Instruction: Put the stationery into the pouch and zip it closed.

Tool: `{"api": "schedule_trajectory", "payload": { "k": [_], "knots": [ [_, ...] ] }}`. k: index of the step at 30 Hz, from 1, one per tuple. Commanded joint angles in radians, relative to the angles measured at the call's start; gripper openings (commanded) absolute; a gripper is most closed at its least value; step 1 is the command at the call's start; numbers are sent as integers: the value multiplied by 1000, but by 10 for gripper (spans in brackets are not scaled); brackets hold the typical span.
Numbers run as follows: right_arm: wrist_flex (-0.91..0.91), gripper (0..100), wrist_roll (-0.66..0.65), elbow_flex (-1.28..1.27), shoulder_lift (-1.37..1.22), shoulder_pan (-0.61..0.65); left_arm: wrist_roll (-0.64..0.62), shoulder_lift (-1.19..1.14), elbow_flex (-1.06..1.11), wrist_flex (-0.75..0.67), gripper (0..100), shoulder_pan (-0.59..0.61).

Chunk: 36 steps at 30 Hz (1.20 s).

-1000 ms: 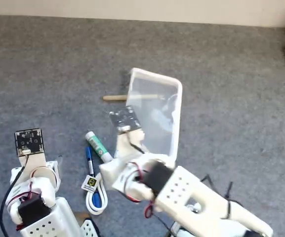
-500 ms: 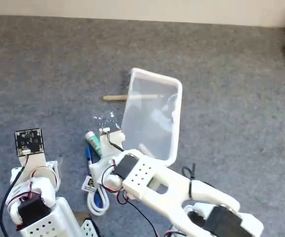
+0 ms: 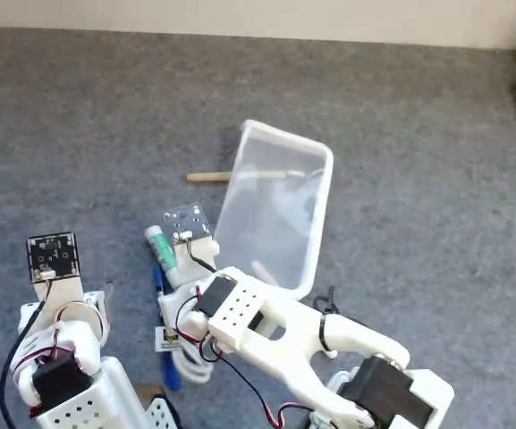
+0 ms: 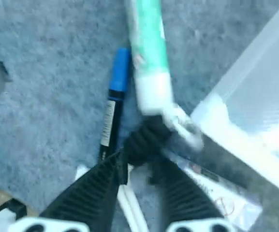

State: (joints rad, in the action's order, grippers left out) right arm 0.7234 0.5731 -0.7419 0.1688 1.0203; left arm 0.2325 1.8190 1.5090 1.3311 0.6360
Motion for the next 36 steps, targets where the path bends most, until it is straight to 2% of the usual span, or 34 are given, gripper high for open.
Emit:
{"api": "schedule_trajectory", "payload": {
  "k": [1,9,16,18,22,29,36],
  "knots": [
    [-1,9,-2,38,33,-42,2,8,-18,-20,277,7],
    [156,5,-175,30,294,-64,2,8,-16,-20,277,7],
    [157,9,-184,27,320,-64,2,8,-16,-20,277,7],
    [111,49,-172,27,272,-64,2,8,-16,-20,277,7],
    [101,163,-25,36,142,-64,2,8,-16,-20,277,7],
    [44,170,-12,104,-22,-67,2,8,-16,-20,277,7],
    [38,170,51,153,-81,-150,2,8,-16,-20,277,7]
  ]
}}
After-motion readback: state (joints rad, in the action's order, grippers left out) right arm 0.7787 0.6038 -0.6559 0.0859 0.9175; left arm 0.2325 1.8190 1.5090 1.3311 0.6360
